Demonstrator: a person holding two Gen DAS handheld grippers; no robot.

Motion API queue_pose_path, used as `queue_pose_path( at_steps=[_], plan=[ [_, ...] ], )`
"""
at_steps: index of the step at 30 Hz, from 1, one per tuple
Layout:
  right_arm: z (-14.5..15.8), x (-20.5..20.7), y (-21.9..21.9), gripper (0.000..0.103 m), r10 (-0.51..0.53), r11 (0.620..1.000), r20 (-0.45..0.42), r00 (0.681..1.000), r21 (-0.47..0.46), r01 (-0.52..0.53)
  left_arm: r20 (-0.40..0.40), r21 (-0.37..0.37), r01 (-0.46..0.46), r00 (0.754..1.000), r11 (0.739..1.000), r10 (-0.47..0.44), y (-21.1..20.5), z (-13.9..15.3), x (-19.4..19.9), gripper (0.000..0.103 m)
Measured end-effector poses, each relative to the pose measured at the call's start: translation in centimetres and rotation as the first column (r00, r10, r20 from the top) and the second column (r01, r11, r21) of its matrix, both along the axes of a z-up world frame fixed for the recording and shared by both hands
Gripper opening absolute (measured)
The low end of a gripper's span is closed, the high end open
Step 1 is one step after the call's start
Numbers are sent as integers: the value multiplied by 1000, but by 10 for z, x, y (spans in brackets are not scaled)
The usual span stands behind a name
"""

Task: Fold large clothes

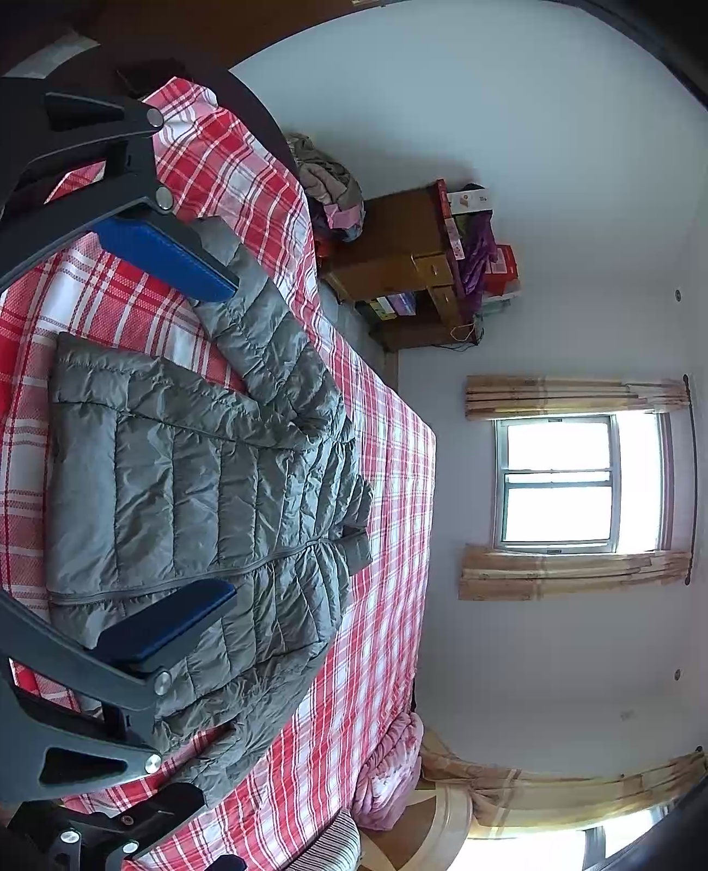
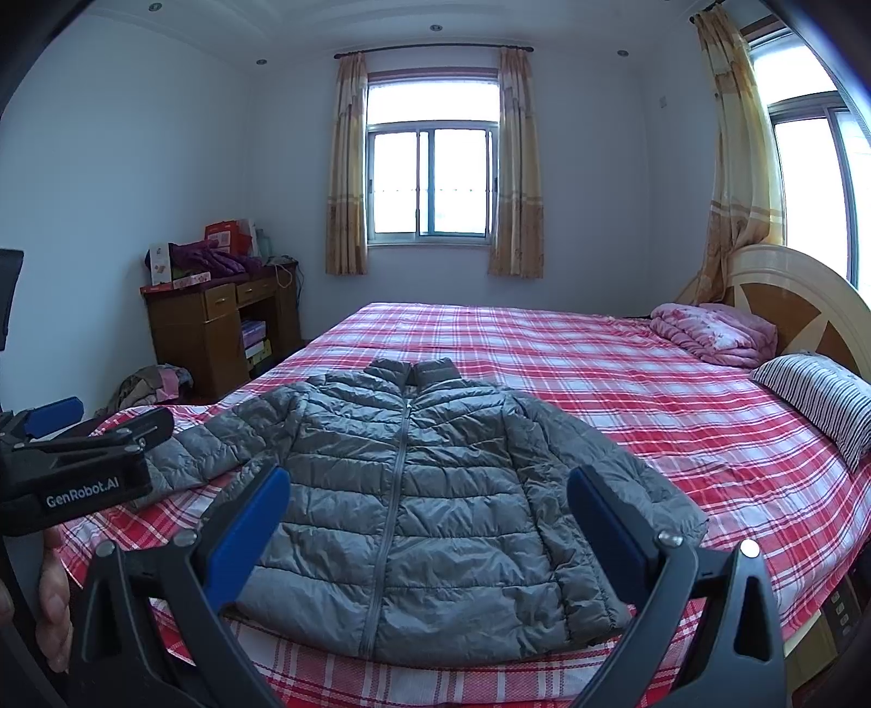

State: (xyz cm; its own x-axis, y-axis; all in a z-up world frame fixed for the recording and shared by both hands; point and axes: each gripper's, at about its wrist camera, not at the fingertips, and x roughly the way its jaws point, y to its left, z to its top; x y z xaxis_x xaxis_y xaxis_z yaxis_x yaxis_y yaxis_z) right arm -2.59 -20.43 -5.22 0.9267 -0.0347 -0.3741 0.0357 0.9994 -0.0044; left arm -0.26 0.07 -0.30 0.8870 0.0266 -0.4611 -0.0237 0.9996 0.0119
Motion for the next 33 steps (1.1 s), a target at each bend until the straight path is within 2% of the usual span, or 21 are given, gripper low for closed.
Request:
queue_pose_path(
  at_steps=[33],
  plan=[
    [-4, 2, 2, 103, 2, 1000, -6, 1000, 2, -2, 3, -1, -15, 1000, 1000, 15, 3, 1, 0, 102]
  ],
)
